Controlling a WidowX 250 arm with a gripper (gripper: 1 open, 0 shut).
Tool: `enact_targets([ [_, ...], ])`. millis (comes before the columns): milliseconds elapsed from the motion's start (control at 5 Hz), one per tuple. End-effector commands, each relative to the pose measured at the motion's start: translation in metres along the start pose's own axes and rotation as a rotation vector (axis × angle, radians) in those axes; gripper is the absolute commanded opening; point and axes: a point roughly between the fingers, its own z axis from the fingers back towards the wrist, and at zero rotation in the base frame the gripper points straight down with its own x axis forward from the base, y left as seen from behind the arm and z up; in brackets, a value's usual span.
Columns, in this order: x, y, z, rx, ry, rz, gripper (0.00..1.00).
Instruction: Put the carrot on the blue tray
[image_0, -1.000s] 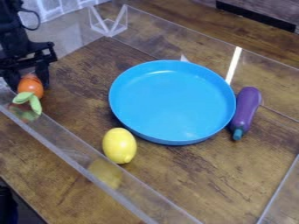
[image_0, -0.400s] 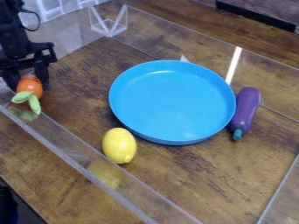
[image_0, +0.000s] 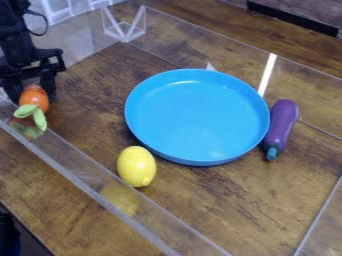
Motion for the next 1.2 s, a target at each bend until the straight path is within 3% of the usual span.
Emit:
enact_targets([
  [0,-0.002,0.007,0.002,0.038,0.007,-0.017,0.00],
  [1000,-0.022,0.013,0.000,0.109,0.057,0.037,0.00],
])
